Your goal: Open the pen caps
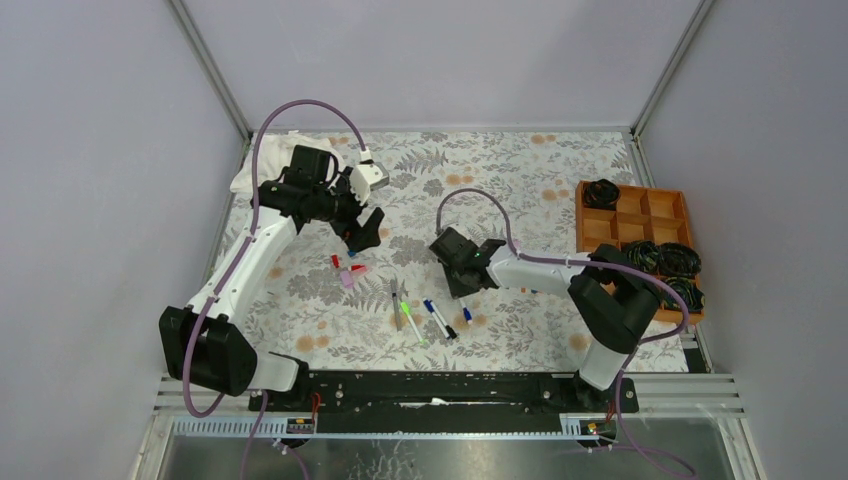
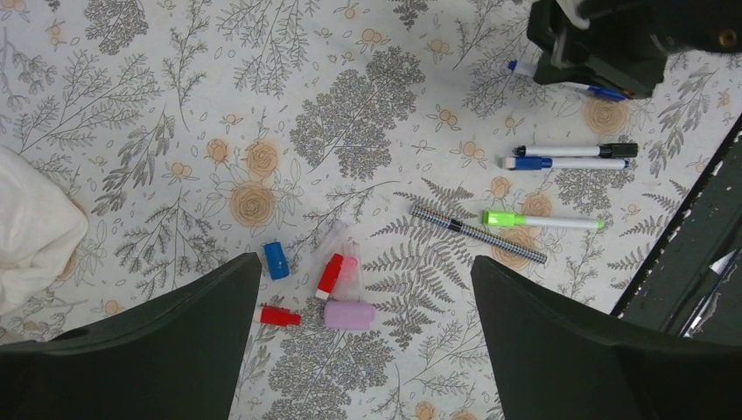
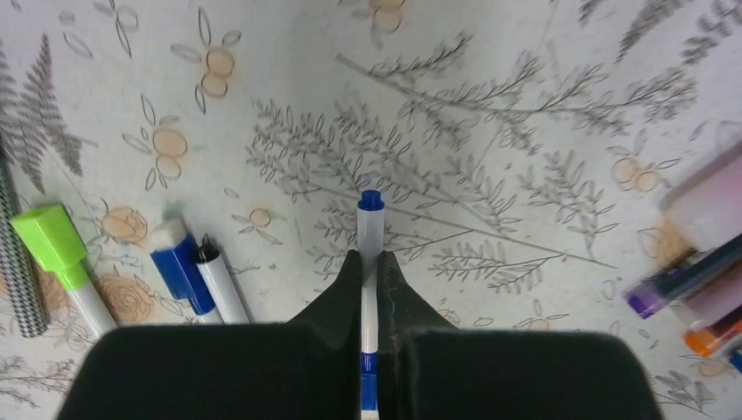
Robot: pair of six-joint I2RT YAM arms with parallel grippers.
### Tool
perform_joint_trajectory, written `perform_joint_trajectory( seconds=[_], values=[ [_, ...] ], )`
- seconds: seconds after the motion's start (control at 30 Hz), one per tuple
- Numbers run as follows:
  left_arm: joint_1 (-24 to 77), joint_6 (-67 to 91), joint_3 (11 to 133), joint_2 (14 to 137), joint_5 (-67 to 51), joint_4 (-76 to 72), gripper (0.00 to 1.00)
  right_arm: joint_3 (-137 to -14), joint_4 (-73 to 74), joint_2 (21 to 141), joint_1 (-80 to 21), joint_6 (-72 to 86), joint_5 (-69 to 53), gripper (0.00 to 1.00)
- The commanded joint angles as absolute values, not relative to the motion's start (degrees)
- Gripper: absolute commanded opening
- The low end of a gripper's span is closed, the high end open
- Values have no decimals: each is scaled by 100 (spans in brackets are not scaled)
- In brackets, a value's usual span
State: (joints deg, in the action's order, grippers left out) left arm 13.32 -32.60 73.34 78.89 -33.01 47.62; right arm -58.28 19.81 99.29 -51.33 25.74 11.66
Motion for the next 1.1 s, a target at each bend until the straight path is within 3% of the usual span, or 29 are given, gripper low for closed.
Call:
perform_joint_trajectory(
  seconds=[0.0, 0.43, 0.67, 0.9, 1.07],
  values=[
    [1291, -3033, 7286, 7914, -3647, 4852, 99, -6487, 2260, 9630, -4914, 2545, 1160, 0],
    [1292, -1901, 7655, 8083, -4590, 4607, 98, -7717, 1357, 8922, -4916, 3500, 1710, 0],
    [1313, -1756, 7272, 8104, -5731, 4423, 99, -7762, 864, 8960, -4922, 4164, 1742, 0],
    [1611, -1383, 6900, 8228, -5716, 3885, 99, -7750, 586, 9003, -4938, 4498, 1715, 0],
    [1679, -1350, 7057, 8538, -5643, 3820, 86, -7690, 509, 9072, -4939, 4776, 1476, 0]
  ],
)
